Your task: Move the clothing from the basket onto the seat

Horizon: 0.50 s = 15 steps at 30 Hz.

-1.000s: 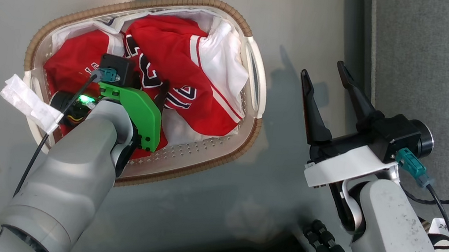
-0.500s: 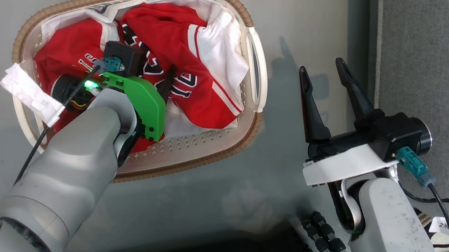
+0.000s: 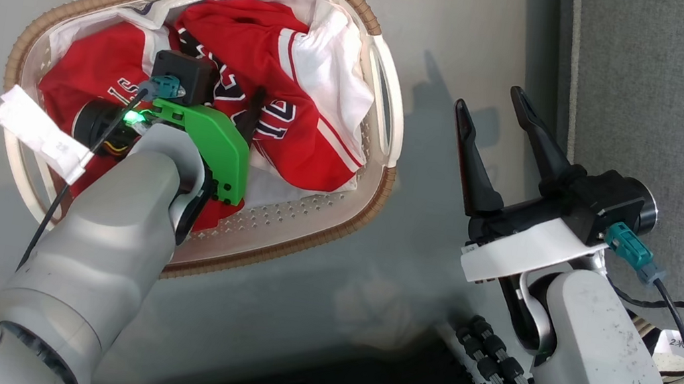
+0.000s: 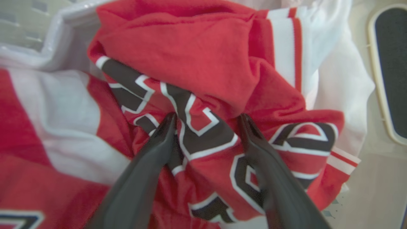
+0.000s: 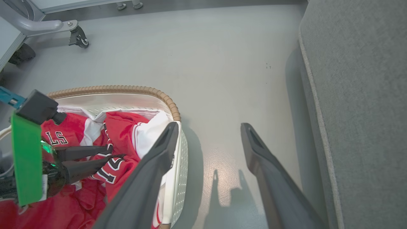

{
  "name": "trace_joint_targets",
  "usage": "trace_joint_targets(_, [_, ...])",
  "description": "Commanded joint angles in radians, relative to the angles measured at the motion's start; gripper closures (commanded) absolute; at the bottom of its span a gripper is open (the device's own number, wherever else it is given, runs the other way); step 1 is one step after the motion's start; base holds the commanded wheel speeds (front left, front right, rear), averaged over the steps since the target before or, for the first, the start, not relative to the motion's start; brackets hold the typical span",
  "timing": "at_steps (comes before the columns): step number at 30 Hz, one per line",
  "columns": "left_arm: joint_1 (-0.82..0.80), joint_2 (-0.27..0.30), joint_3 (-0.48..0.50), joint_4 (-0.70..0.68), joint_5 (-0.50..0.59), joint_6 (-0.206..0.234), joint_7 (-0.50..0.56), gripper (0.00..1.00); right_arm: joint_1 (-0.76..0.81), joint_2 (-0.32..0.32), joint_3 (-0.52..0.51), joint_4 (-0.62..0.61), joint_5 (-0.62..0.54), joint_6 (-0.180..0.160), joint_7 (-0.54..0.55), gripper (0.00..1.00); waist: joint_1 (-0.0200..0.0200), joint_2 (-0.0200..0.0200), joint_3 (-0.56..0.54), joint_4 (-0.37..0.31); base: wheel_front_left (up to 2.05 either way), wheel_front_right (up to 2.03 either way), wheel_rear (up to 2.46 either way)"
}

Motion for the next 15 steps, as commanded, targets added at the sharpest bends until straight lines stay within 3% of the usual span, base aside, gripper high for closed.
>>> trace_joint_targets(1, [-0.008, -0.002, -0.007, 0.000, -0.011, 0.000, -0.001, 0.62, -0.002, -0.003, -0.003, -0.001, 0.001, -0.001, -0.005, 0.00, 0.0000, -0.0001, 0.000, 0.001, 0.00, 0.00, 0.00])
trace_joint_targets(2, [-0.011, -0.003, -0.009, -0.002, -0.013, 0.000, -0.007, 0.89, -0.003, -0.003, -0.004, 0.001, 0.001, -0.001, -0.005, 0.00, 0.0000, -0.0001, 0.000, 0.002, 0.00, 0.00, 0.00])
trace_joint_targets(3, [-0.012, -0.004, -0.014, -0.003, -0.015, 0.000, -0.008, 1.00, -0.003, -0.003, -0.006, 0.003, 0.001, -0.001, -0.005, 0.00, 0.0000, -0.0001, -0.001, 0.003, 0.00, 0.00, 0.00])
trace_joint_targets(15, [0.045, 0.011, -0.066, -0.078, -0.054, 0.000, -0.037, 1.00, -0.008, -0.003, -0.048, 0.042, -0.011, -0.001, -0.005, 0.00, 0.0000, -0.0001, -0.116, 0.037, 0.00, 0.00, 0.00])
